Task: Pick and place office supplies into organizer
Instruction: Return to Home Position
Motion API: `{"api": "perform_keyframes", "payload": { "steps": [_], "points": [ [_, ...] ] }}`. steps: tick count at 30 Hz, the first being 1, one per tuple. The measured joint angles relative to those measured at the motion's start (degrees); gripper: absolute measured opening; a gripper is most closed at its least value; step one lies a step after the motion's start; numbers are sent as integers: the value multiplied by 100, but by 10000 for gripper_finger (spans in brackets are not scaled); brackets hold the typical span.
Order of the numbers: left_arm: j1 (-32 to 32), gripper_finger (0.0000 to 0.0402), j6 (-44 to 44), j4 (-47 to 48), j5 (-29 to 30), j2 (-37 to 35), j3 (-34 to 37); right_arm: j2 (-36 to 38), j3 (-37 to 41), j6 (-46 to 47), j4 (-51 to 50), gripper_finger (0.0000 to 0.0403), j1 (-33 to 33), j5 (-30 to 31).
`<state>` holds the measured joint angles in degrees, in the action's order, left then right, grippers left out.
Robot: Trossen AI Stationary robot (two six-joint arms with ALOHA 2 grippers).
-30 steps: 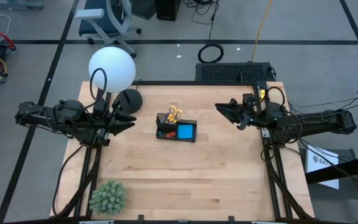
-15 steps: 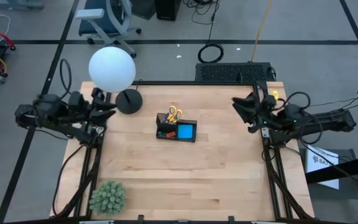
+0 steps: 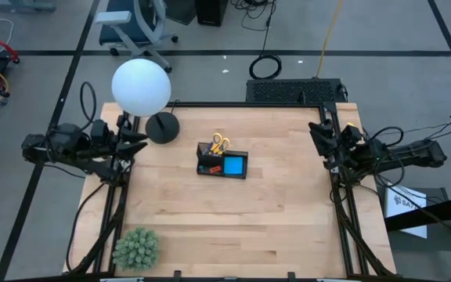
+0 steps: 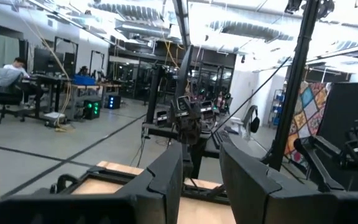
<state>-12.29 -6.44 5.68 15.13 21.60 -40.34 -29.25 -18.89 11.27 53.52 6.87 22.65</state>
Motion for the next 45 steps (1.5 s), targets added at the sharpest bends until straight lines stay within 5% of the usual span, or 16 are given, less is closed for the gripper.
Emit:
{"api": "perform_keyframes", "payload": {
  "steps": [5, 14, 32, 45],
  "points": [
    [0, 115, -155, -341, -21, -142, 488, 24, 526, -64, 814, 155, 0, -10],
    [0, 115, -168, -450, -47, -602, 939, 297, 577, -415, 823, 155, -2, -4],
    [0, 115, -330, 857, -1, -1931, 942, 1876, 577, -604, -624, 155, -4, 161],
    [0, 115, -704, 1260, 458, -2019, 942, 2451, 577, -507, -1354, 155, -4, 335]
  ]
}}
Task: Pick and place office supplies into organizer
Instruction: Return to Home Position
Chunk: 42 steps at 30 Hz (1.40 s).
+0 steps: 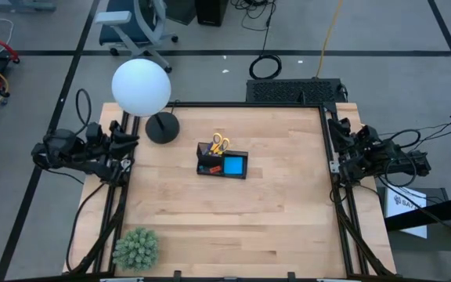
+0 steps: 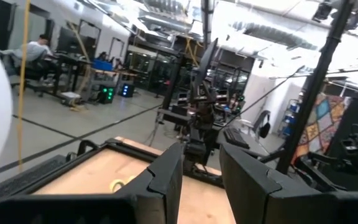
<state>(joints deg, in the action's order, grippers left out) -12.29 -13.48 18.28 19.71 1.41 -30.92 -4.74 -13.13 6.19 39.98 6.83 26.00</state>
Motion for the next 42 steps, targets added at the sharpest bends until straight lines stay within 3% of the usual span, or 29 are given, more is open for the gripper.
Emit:
{"api": "perform_keyframes", "payload": {
  "steps": [9, 16, 21, 25, 29, 35, 42],
  "points": [
    [0, 115, -62, 130, 278, 4, 0, 149, 0, -116, -60, 155, 0, 489],
    [-2, 115, -373, 1, -557, 484, -2, 239, 0, 28, -341, 155, 0, 573],
    [38, 115, 83, -918, -411, 1141, -2, 239, 0, 321, -612, 155, 0, 573],
    [408, 115, -115, -938, -367, 1478, -2, 239, 0, 350, -599, 155, 0, 573],
    [1002, 115, -458, -644, -1039, 1715, 4, 239, 0, 361, -592, 155, 0, 573],
    [1742, 115, -220, -1081, -1860, 1764, 2, 239, -1, 361, -558, 155, 1, 549],
    [1967, 115, -212, -925, -1975, 1408, 2, 239, 0, 214, -511, 155, 2, 549]
  ]
}}
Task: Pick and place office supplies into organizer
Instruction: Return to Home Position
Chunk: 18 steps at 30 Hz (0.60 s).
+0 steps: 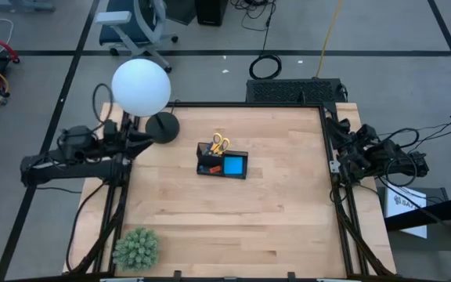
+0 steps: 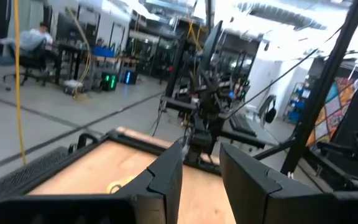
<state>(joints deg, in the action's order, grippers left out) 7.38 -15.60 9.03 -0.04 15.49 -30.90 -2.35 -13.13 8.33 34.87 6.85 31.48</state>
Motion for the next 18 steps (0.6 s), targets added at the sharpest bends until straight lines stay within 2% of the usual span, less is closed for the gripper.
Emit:
{"api": "perform_keyframes", "payload": {
  "steps": [4, 10, 15, 18],
  "points": [
    [0, 115, 203, 170, 15, -554, -4, 0, -2, -194, 204, 155, 0, 0],
    [0, 115, 417, 674, 343, -1505, -4, 0, -2, -426, 411, 155, 0, 0],
    [0, 115, 494, 858, 219, -1515, -87, 60, -1, -501, 446, 155, 0, 0],
    [0, 115, 435, 1074, 221, -1522, -91, 207, 159, -614, 794, 155, 0, -13]
  ]
}}
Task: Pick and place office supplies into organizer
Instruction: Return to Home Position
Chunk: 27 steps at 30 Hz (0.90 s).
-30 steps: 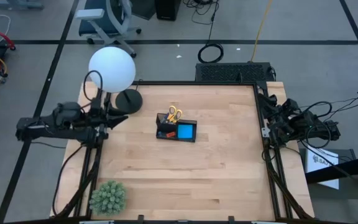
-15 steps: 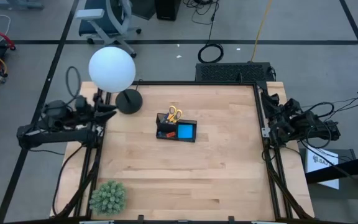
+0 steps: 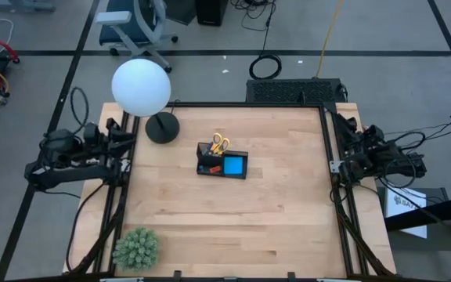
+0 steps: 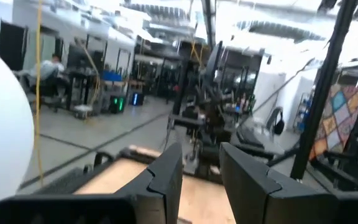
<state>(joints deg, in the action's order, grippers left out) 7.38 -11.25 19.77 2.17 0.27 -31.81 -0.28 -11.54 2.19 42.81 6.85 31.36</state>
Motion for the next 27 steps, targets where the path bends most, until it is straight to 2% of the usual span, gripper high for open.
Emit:
{"api": "perform_keyframes", "payload": {
  "steps": [4, 11, 23, 27],
  "points": [
    [0, 115, -4, -47, 147, -2, -2, 20, 348, -223, 750, 155, 0, -16],
    [0, 115, -120, -13, 46, -1, 0, 20, 1056, -247, 1937, 155, 0, -177],
    [0, 115, -140, 372, 41, -2, 0, 13, 1058, 124, 1242, 155, 0, -319],
    [0, 115, -484, 558, -55, -2, 2, 10, 1059, 324, 815, 155, 0, -500]
  ]
}}
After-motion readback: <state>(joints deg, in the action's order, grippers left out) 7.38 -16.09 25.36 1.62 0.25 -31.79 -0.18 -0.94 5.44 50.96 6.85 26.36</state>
